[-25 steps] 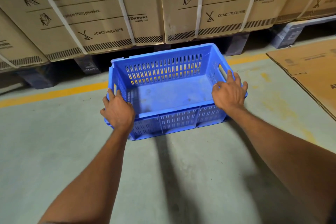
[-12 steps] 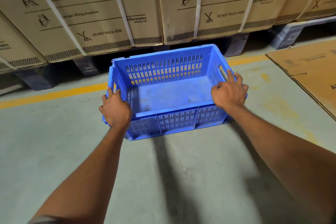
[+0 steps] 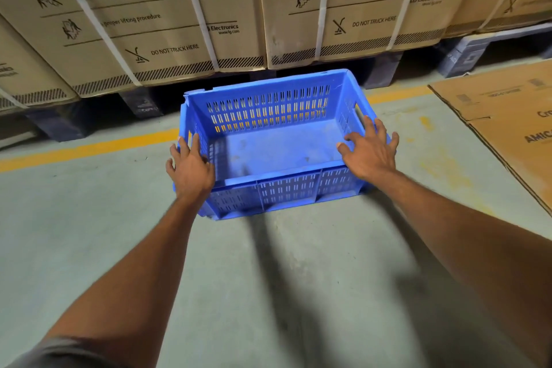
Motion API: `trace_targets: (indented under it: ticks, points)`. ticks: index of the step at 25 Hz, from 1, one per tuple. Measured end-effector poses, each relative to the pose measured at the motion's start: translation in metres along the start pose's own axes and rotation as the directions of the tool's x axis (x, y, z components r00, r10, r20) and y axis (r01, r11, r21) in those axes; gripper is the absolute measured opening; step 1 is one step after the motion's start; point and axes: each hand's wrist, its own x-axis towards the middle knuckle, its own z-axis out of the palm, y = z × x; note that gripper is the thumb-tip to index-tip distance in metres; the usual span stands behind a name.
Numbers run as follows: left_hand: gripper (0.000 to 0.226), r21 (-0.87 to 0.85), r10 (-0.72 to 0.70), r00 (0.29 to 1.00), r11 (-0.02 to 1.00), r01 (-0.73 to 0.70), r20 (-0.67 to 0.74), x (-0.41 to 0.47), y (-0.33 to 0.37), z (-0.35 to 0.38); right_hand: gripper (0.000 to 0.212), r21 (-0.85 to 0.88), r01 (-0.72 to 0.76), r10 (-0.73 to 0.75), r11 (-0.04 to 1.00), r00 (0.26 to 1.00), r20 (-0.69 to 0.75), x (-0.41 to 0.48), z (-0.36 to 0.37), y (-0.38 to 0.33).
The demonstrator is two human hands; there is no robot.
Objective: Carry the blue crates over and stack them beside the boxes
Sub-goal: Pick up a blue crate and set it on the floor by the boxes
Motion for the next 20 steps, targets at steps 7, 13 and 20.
trace_targets:
  ticks: [7, 13, 20]
  points:
    - [0.052, -0.332, -0.054, 0.997, 0.941, 0.072, 0.062, -0.116, 0.047, -0.125, 0.031, 0.283, 0.063, -0.061, 0.957, 0.998, -0.017, -0.119, -0.099, -0.024]
    - [0.037, -0.48, -0.018, 0.967, 0.866, 0.142, 0.254, -0.234, 0.147, -0.277, 0.024, 0.454, -0.063, 0.025, 0.889, 0.996, 0.088, -0.244, -0.27, -0.027]
    - [0.031, -0.581, 0.296, 0.855, 0.814, 0.008, 0.427, -0.38, 0.239, -0.435, 0.023, 0.557, -0.219, 0.186, 0.801, 0.976, 0.117, -0.426, -0.437, 0.018]
